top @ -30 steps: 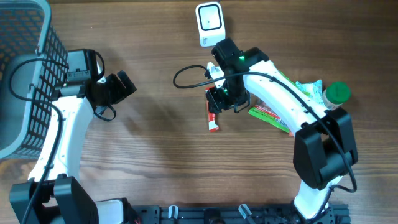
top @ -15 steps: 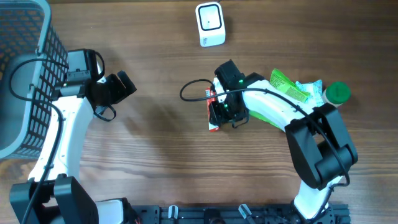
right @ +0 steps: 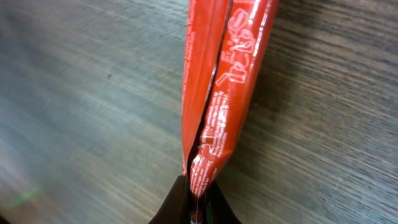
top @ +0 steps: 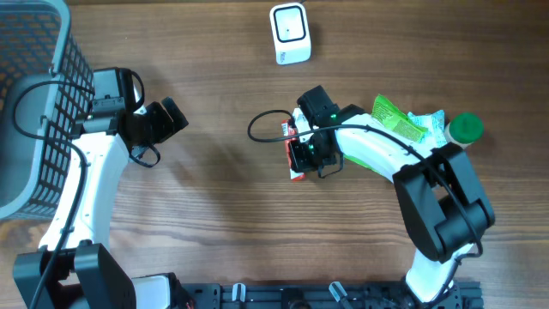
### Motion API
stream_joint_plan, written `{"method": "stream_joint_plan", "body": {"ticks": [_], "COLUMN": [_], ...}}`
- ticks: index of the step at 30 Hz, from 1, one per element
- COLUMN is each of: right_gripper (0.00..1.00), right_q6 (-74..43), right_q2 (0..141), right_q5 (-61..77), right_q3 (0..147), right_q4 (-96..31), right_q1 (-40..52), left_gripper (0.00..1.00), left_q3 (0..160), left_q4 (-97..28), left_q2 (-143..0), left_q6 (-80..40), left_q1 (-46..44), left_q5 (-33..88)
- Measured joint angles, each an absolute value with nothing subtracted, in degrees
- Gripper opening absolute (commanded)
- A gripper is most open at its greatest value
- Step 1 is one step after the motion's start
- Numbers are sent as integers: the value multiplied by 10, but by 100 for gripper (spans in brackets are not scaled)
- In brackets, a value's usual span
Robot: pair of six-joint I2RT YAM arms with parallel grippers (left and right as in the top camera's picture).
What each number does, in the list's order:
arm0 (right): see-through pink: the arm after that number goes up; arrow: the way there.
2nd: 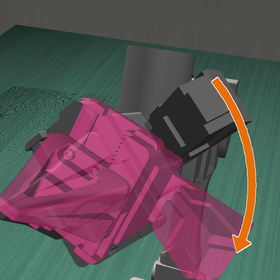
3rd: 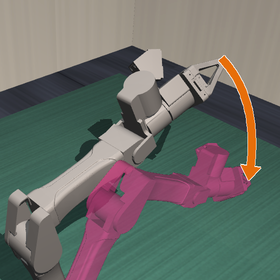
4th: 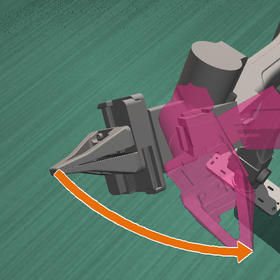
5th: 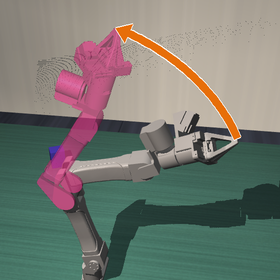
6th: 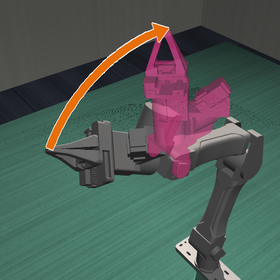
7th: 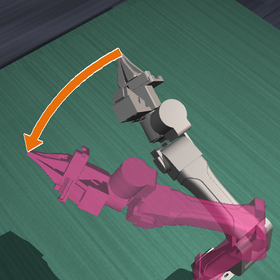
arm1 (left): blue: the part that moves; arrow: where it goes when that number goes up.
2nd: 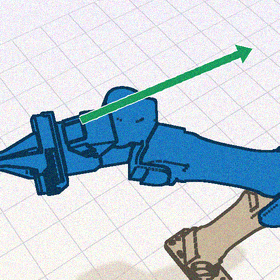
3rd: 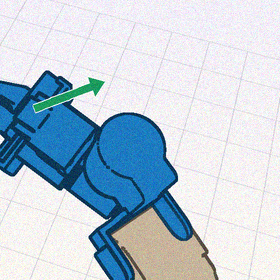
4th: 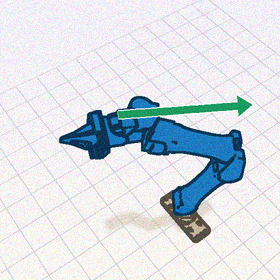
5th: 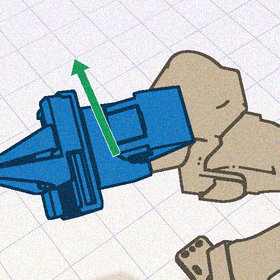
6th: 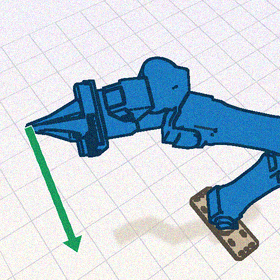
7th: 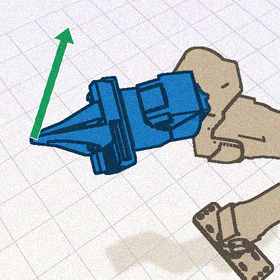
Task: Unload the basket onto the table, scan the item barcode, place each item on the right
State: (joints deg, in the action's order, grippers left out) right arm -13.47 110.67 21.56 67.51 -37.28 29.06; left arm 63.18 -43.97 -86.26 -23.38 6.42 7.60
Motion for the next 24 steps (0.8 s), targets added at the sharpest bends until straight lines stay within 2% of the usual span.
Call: {"method": "stream_joint_plan", "body": {"ticks": [5, 12, 24], "right_gripper": [4, 4, 4], "right_q6": [-35, 119, 165], "right_q2": [1019, 814, 627], "right_q5": [266, 408, 510], "right_q3": [669, 669, 669], "right_q4": [-413, -493, -507], "right_q1": [269, 234, 227], "left_gripper": [100, 100, 100], "left_q3": [632, 632, 632], "left_q4": [-440, -440, -440], "left_q2": [-863, -863, -863], "left_q6": [-234, -234, -234], "left_q1": [64, 64, 64], "left_q5": [76, 76, 76]}}
